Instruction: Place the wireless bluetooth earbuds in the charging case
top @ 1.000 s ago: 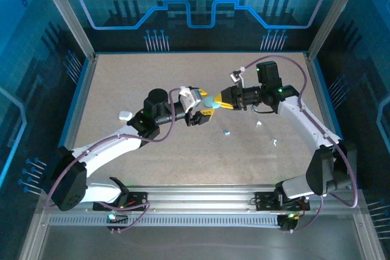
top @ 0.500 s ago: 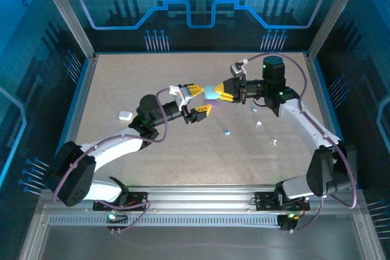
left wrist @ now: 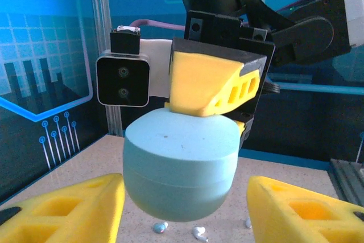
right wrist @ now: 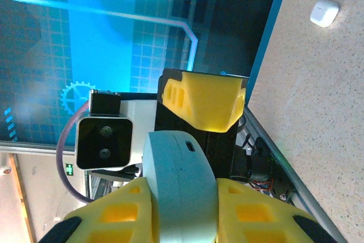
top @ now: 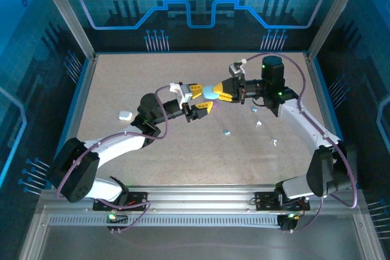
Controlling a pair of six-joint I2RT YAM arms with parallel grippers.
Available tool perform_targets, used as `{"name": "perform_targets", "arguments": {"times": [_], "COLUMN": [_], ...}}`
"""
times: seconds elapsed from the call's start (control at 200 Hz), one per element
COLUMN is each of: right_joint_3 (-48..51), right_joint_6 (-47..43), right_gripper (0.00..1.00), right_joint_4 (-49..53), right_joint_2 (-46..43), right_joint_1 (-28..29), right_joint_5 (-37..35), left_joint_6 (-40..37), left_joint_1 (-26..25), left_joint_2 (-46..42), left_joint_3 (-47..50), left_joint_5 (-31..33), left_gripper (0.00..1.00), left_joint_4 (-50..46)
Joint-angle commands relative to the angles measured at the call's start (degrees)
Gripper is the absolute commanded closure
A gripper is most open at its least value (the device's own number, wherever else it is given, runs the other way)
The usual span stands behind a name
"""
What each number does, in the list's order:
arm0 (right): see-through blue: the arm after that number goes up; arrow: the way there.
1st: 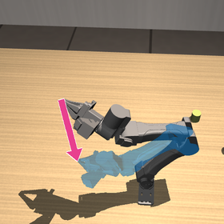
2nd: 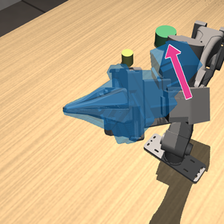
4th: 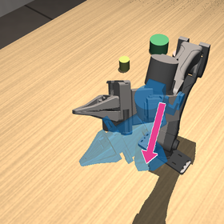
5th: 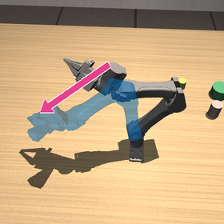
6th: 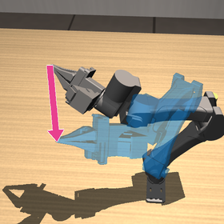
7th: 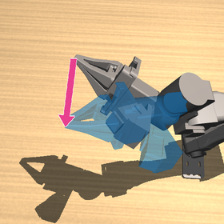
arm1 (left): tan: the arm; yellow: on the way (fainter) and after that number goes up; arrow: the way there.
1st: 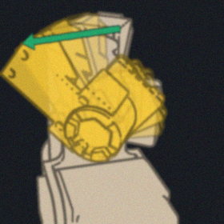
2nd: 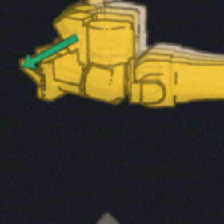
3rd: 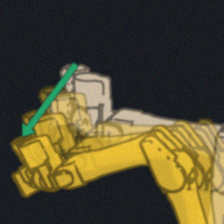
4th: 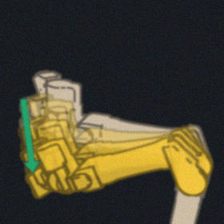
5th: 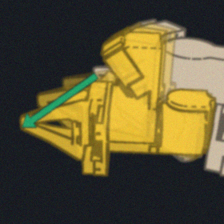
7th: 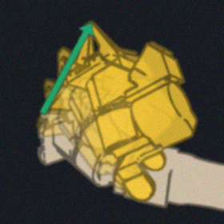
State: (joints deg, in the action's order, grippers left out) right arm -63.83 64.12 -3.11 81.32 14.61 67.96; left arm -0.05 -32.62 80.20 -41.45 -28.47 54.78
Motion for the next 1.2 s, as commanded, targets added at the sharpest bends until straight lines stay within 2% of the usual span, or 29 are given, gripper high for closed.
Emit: {"name": "perform_targets", "arguments": {"times": [0.0,0.535,0.785,0.941,1.036,1.196], "right_joint_3": [0.4,0.3,-0.5,-5.3,-7.8,-10.8], "right_joint_6": [0.2,0.0,-1.7,-14.2,-20.6,-31.1], "right_gripper": [0.84,0.83,0.81,0.68,0.52,0.45], "right_joint_4": [-1.6,-1.4,1.1,17.8,25.2,34.0], "right_joint_2": [-0.2,-0.3,-0.5,-0.7,-1.6,-5.0], "right_joint_1": [0.7,1.4,1.6,1.5,1.1,0.0], "right_joint_5": [1.1,1.0,0.4,-4.3,-9.0,-21.0], "left_joint_6": [1.3,1.0,-0.7,-0.7,-0.1,1.2], "left_joint_1": [-0.2,-0.9,-1.0,-1.1,-1.0,-1.0], "left_joint_2": [0.5,1.1,0.7,0.3,0.0,-0.6], "left_joint_3": [-2.1,-2.9,-3.2,-3.2,-2.9,-1.5], "left_joint_5": [-2.3,-2.7,-2.9,-2.7,-2.8,-2.3], "left_gripper": [0.42,0.55,0.68,0.72,0.73,0.73], "left_joint_4": [2.9,1.7,-1.6,-3.1,-3.2,-3.7]}}
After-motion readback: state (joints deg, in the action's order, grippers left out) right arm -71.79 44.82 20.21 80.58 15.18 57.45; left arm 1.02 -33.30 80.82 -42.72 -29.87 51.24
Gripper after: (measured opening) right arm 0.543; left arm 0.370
